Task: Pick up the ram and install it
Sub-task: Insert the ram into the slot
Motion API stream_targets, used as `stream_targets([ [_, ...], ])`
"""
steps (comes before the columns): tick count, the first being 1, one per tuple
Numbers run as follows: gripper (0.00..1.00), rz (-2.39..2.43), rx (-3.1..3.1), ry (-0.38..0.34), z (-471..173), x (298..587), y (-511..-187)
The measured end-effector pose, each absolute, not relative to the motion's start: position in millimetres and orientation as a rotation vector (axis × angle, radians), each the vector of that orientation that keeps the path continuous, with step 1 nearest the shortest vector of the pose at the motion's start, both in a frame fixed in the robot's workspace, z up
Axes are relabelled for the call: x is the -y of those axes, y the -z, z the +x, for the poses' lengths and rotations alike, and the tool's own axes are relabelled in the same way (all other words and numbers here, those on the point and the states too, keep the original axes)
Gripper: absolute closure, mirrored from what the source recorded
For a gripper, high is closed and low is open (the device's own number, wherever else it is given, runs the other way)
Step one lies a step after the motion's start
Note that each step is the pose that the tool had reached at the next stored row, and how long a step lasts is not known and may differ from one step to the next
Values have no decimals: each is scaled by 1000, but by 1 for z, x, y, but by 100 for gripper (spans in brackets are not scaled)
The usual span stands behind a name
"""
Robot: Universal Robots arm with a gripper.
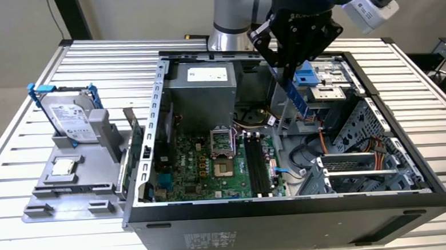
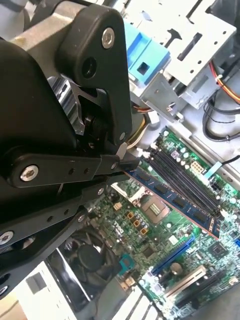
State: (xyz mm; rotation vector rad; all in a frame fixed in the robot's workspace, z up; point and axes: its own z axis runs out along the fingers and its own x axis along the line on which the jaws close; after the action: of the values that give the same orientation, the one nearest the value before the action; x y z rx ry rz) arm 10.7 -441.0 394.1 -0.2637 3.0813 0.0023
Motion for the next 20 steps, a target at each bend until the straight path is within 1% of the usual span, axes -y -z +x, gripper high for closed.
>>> stream_targets([
  [13, 100, -35, -3092, 2, 11, 441, -394],
  [20, 100, 3, -3093, 2, 11, 441, -394],
])
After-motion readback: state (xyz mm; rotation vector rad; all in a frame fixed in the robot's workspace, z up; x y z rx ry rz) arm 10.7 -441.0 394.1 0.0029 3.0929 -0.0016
